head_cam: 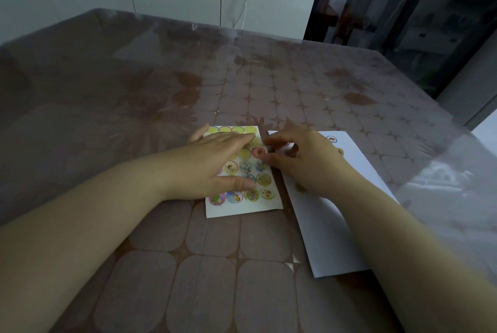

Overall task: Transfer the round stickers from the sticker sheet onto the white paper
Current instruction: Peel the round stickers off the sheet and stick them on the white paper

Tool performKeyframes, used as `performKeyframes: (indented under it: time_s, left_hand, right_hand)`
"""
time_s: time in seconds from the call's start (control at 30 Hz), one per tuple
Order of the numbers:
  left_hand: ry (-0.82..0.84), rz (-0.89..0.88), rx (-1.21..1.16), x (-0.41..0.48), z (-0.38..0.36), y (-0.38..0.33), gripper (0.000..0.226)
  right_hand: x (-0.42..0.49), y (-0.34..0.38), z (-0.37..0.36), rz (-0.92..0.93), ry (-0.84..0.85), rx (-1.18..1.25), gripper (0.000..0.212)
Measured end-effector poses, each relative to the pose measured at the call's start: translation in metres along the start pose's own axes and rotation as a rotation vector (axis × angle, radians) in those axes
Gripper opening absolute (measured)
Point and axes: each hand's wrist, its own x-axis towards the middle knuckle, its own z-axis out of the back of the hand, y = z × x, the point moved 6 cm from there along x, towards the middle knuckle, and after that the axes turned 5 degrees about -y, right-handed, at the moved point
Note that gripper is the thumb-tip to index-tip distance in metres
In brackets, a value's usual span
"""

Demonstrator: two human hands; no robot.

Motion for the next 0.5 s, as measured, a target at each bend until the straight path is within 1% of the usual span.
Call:
performKeyframes:
  time_s: [0.07, 0.13, 0.2, 0.33, 0.43, 0.5]
  left_hand:
    - [-0.016, -0.004, 0.0, 0.001, 0.0, 0.0, 0.104]
    - [-0.03, -0.012, -0.014, 0.001, 0.001, 0.001, 0.104]
    - [-0.032, -0.017, -0.031, 0.002, 0.002, 0.0, 0.104]
    - [-0.039, -0.028, -0.037, 0.002, 0.004, -0.002, 0.104]
    - [-0.068, -0.051, -0.047, 0.003, 0.004, -0.003, 0.109]
    - [-0.083, -0.068, -0.057, 0.003, 0.005, -0.004, 0.109]
  right_hand:
    - [0.001, 0.0, -0.002, 0.011, 0.012, -0.018, 0.027]
    - [0.0, 0.002, -0.001, 0.013, 0.011, 0.011, 0.023]
    - [0.0, 0.003, 0.001, -0.013, -0.008, 0.104, 0.02]
    - [0.0, 0.003, 0.002, -0.091, -0.048, 0.371, 0.025]
    - [-0.003, 0.01, 0.001, -0.104, -0.053, 0.486, 0.018]
    - [-0.004, 0.012, 0.002, -0.119, -0.063, 0.513, 0.015]
